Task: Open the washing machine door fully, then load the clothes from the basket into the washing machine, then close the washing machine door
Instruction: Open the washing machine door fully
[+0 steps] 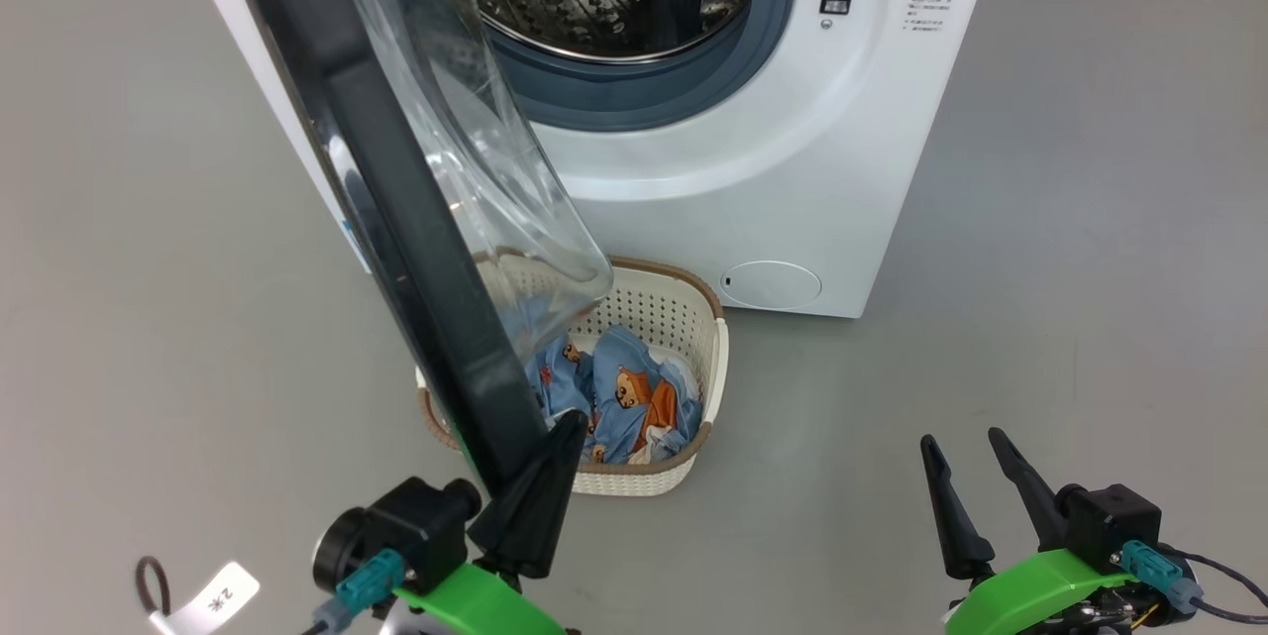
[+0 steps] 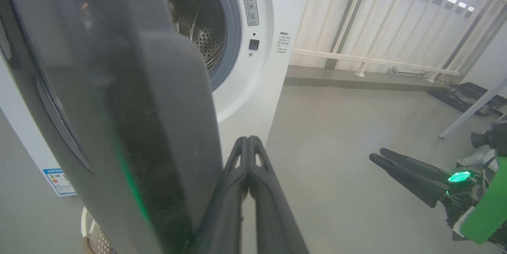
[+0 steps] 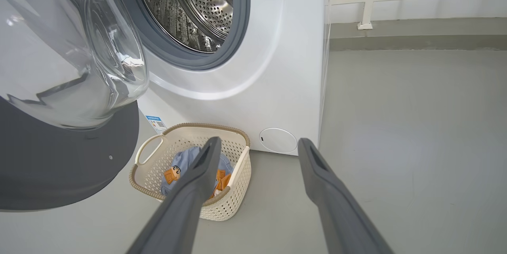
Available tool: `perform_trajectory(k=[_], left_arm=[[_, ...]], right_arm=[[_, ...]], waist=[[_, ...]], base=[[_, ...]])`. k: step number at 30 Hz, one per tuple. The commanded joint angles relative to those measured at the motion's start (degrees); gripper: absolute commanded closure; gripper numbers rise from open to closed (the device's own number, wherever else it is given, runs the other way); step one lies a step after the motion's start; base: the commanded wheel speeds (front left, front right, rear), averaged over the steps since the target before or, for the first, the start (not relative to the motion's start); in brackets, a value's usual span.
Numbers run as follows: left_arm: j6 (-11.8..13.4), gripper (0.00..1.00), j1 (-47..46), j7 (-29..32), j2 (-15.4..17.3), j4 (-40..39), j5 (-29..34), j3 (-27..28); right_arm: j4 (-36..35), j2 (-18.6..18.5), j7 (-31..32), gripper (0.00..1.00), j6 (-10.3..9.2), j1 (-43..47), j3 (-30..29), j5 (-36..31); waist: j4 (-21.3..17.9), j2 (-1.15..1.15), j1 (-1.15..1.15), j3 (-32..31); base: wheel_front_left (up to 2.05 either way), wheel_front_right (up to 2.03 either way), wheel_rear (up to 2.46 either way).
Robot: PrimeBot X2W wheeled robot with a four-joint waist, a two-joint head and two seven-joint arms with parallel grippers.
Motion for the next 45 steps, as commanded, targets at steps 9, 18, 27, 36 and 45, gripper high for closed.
perform_trajectory(k=[9, 18, 27, 36, 45], left_arm=[[2.6, 1.00, 1.1, 0.9, 2.3, -3.0, -1.0, 4.2], [3.8, 1.00, 1.5, 0.4, 2.7, -2.4, -1.6, 5.5], [4.8, 1.00, 3.3, 0.6, 4.1, -4.2, -1.8, 6.3], [6.9, 1.00, 5.3, 0.5, 5.8, -5.1, -2.2, 8.7], [8.1, 1.00, 6.5, -1.2, 7.6, -3.4, -3.5, 12.6]], right_arm=[[-0.9, 0.1, -0.7, 0.00, 0.09, -1.3, 1.7, 0.6], [-1.0, 0.1, -0.7, 0.00, 0.09, -1.1, 1.5, 0.6], [-0.5, 0.1, -0.7, 0.00, 0.09, -0.8, 1.7, 0.8], [-0.4, 0.1, -0.7, 0.00, 0.09, -0.2, 1.8, 1.2], [-0.5, 0.1, -0.7, 0.00, 0.09, 0.7, 1.9, 1.3]], waist=[[0.8, 0.00, 0.00, -0.1], [1.9, 0.00, 0.00, 0.1], [4.4, 0.00, 0.00, -0.7], [6.5, 0.00, 0.00, -1.6], [7.9, 0.00, 0.00, -2.4]], base=[[0.00, 0.00, 0.00], [0.00, 0.00, 0.00], [0.00, 0.00, 0.00], [0.00, 0.00, 0.00], [0.00, 0.00, 0.00]])
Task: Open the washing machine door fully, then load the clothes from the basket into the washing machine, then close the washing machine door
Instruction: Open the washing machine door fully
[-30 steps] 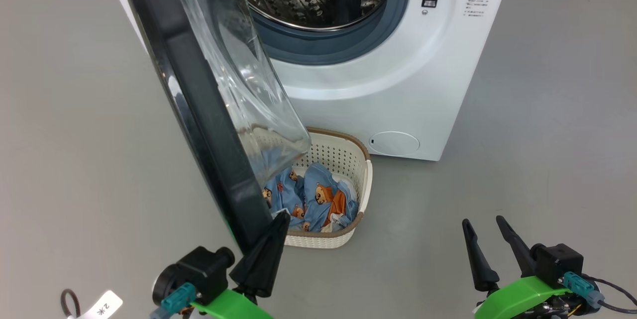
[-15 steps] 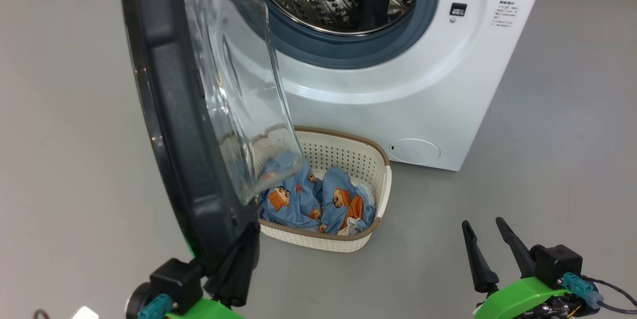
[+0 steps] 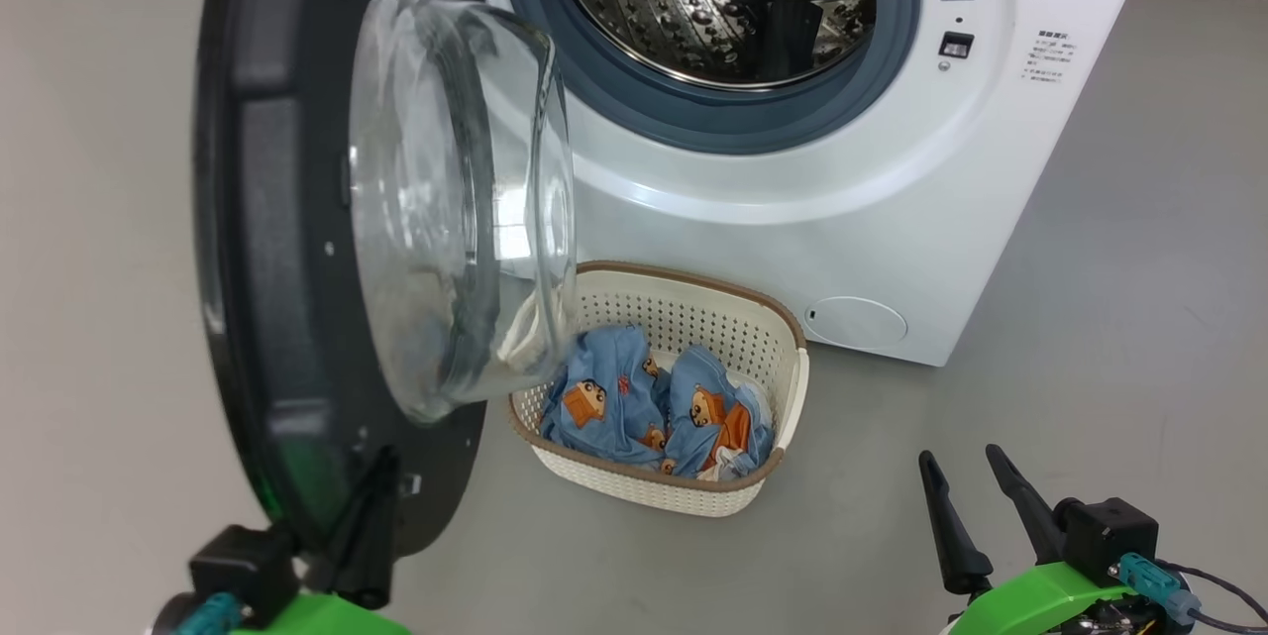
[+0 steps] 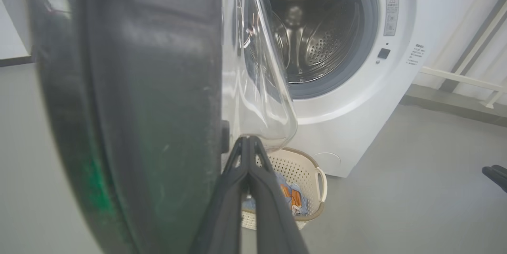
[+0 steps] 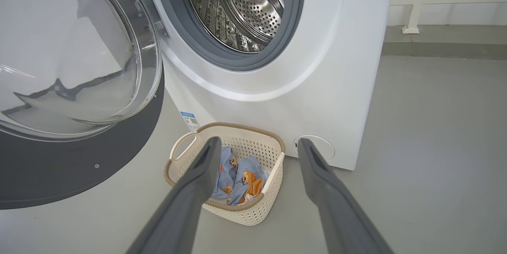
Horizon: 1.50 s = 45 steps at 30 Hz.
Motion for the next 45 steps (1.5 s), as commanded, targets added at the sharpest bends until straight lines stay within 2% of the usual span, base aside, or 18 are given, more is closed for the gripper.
perform_trajectory(k=[1, 14, 27, 34, 45], left_arm=[[1.0, 1.00, -1.3, -0.8, 1.8, -0.8, -0.3, 3.4], [0.3, 1.00, -6.0, -5.3, 4.5, 7.3, -3.3, 10.8], [-0.1, 1.00, -12.1, -8.0, 5.6, 15.6, -5.6, 19.9], [-0.8, 1.00, -14.2, -8.3, 4.0, 18.1, -5.2, 26.4], [-3.9, 1.00, -17.8, -8.3, 1.0, 21.2, -1.6, 37.7]], right_arm=[[-1.2, 0.1, -0.7, 0.00, 0.09, -0.2, 1.6, 0.4], [-0.8, -0.9, -0.7, 0.00, 0.09, -1.9, 2.9, 0.0], [-0.8, -1.6, -0.7, 0.00, 0.09, -3.7, 3.0, -0.7], [-0.9, -1.7, -0.7, 0.00, 0.09, -4.6, 3.2, -1.2], [-0.9, -2.4, -0.7, 0.00, 0.09, -5.8, 3.1, -2.0]], waist=[[0.1, 0.00, 0.00, -0.1], [-1.3, 0.00, 0.00, 2.1], [-2.9, 0.00, 0.00, 5.2], [-3.5, 0.00, 0.00, 6.6], [-3.6, 0.00, 0.00, 8.4]], base=[[0.00, 0.00, 0.00], [0.00, 0.00, 0.00], [0.00, 0.00, 0.00], [0.00, 0.00, 0.00], [0.00, 0.00, 0.00]])
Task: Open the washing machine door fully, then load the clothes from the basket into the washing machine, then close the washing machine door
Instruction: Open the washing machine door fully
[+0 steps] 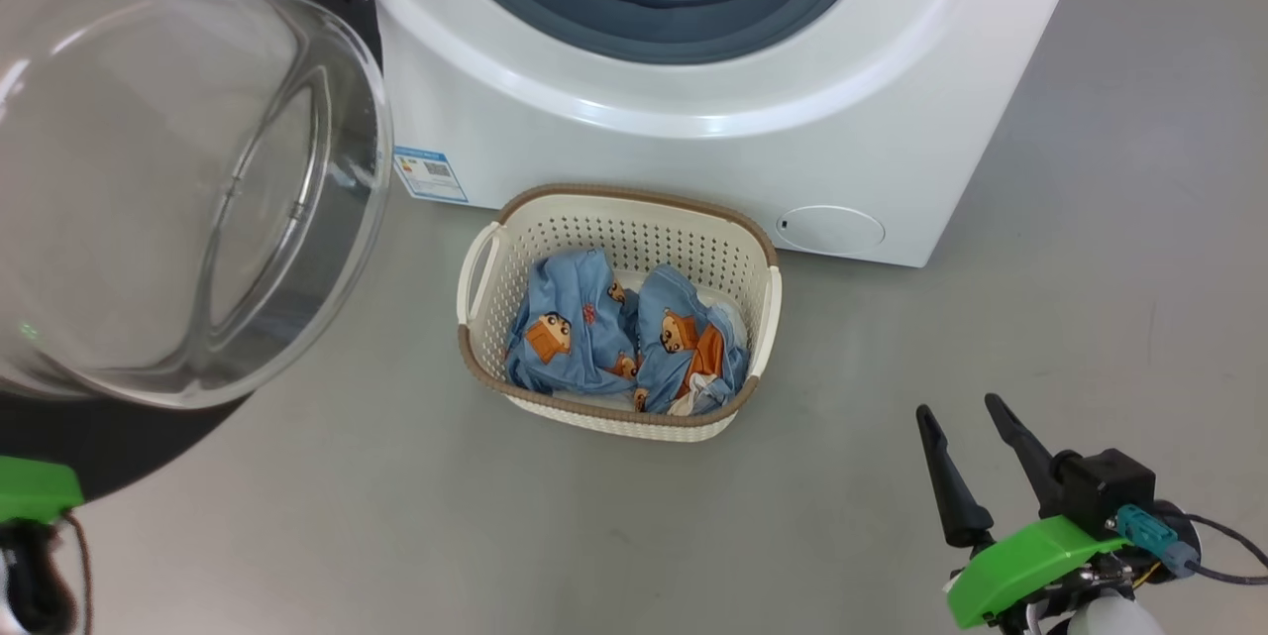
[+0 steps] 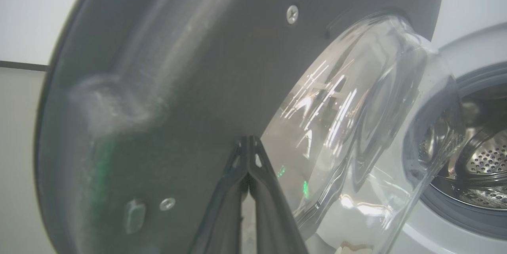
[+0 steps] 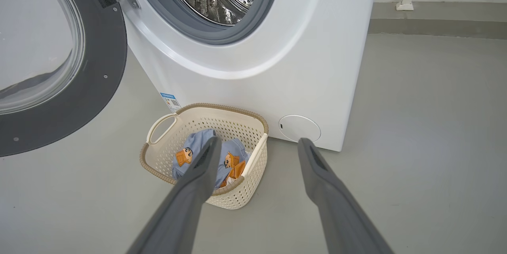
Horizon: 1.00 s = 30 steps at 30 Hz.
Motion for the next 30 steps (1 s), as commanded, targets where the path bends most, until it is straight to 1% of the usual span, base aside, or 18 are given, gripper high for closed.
perform_trajectory(k=[1, 7, 13, 21, 25, 30], left_arm=[[-0.2, 1.00, -2.5, -0.8, 2.9, -0.5, 1.0, 3.6], [-3.1, 1.00, -5.8, -0.8, 2.0, 3.0, 3.5, 8.7], [-5.8, 1.00, -9.0, -0.8, 2.0, 7.3, 6.5, 13.7], [-8.4, 1.00, -10.8, -0.8, 0.4, 9.1, 11.0, 19.0], [-10.3, 1.00, -10.4, -0.8, -0.3, 7.9, 13.4, 21.0], [-12.7, 1.00, -8.0, -0.8, -2.4, 2.2, 16.6, 22.1]], right_arm=[[-1.3, -0.2, -0.6, 0.00, 0.09, -1.9, 1.5, -0.9], [-1.8, -0.5, -0.1, 0.00, 0.09, -2.9, 1.7, -1.3], [-2.2, -0.7, 0.4, 0.00, 0.09, -3.7, 2.0, -1.3], [-2.0, -0.5, 0.4, 0.00, 0.09, -3.6, 1.9, -1.2], [-1.7, -0.1, 0.2, 0.00, 0.09, -3.5, 1.9, -0.5], [-1.4, 0.3, -0.1, 0.00, 0.09, -2.9, 2.3, 0.2]], waist=[[-0.1, 0.00, 0.00, 0.4], [-0.3, 0.00, 0.00, 1.7], [-1.0, 0.00, 0.00, 2.3], [-1.9, 0.00, 0.00, 1.8], [-2.7, 0.00, 0.00, 0.6], [-3.7, 0.00, 0.00, -1.6]], base=[[0.00, 0.00, 0.00], [0.00, 0.00, 0.00], [0.00, 0.00, 0.00], [0.00, 0.00, 0.00], [0.00, 0.00, 0.00], [0.00, 0.00, 0.00]])
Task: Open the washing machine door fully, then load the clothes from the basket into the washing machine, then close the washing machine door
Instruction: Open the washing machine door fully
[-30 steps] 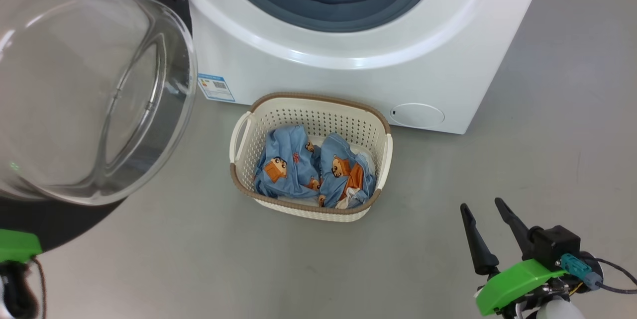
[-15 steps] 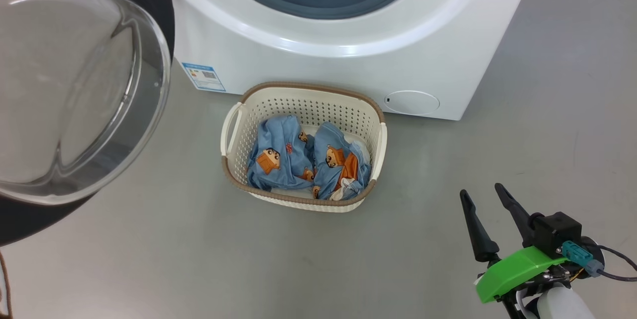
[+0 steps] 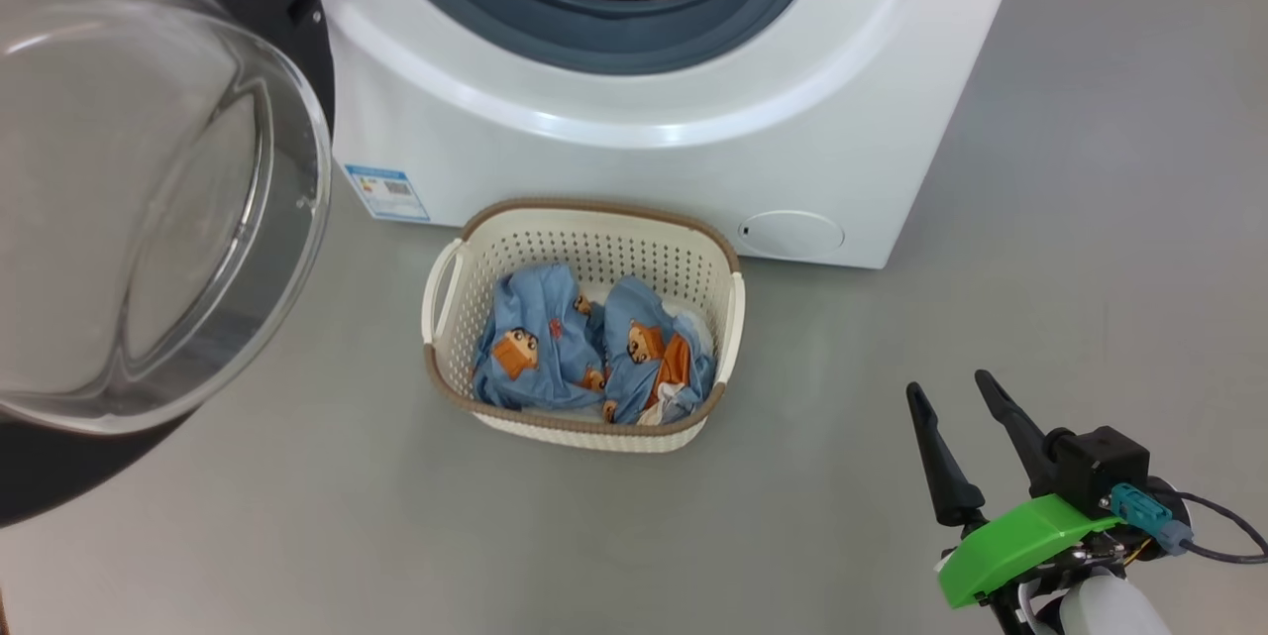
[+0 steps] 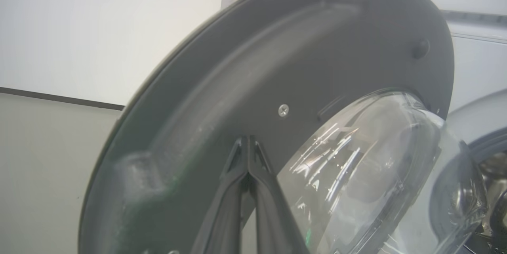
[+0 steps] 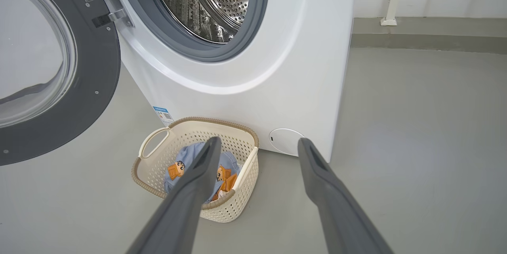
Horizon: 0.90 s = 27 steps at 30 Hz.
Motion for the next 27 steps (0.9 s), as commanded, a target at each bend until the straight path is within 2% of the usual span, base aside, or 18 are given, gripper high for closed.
perform_trajectory(k=[1, 6, 11, 16, 23, 25, 27], left_arm=[[-0.5, 1.00, 1.3, -0.3, 2.1, -3.3, 1.1, 1.3], [-2.1, 1.00, 4.7, -0.3, 0.1, -12.4, 3.7, -2.2], [-2.6, 1.00, 8.1, -0.3, 0.0, -19.5, 4.7, -6.7], [-2.7, 1.00, 10.8, -0.3, 0.1, -23.0, 4.3, -11.6], [-2.7, 1.00, 15.8, 0.1, -0.8, -26.3, 4.2, -19.4], [-2.7, 0.97, 17.5, 0.5, -1.1, -26.4, 4.3, -20.4], [-2.7, 0.89, 19.0, 1.0, -1.3, -26.3, 4.4, -21.0]], right_arm=[[-1.0, 0.4, -0.7, 0.00, 0.09, -0.5, 1.8, 0.3], [-0.8, 0.8, -1.0, 0.00, 0.09, 0.7, 2.3, 1.4], [-1.2, 1.0, -1.1, 0.00, 0.09, 1.3, 3.3, 1.9], [-2.1, 1.2, -1.2, 0.00, 0.09, 1.8, 4.0, 2.5], [-5.1, 1.6, -1.2, 0.00, 0.09, 2.1, 5.9, 2.7], [-5.9, 1.7, -1.2, 0.00, 0.09, 2.4, 6.6, 2.4], [-6.8, 1.8, -1.2, 0.00, 0.09, 2.7, 7.3, 2.4]], waist=[[-1.0, 0.00, 0.00, -1.5], [-2.6, 0.00, 0.00, -3.9], [-5.0, 0.00, 0.00, -6.2], [-7.4, 0.00, 0.00, -7.6], [-12.7, 0.00, 0.00, -9.1], [-14.3, 0.00, 0.00, -9.7], [-16.0, 0.00, 0.00, -10.4]], base=[[0.00, 0.00, 0.00], [0.00, 0.00, 0.00], [0.00, 0.00, 0.00], [0.00, 0.00, 0.00], [0.00, 0.00, 0.00], [0.00, 0.00, 0.00], [0.00, 0.00, 0.00]])
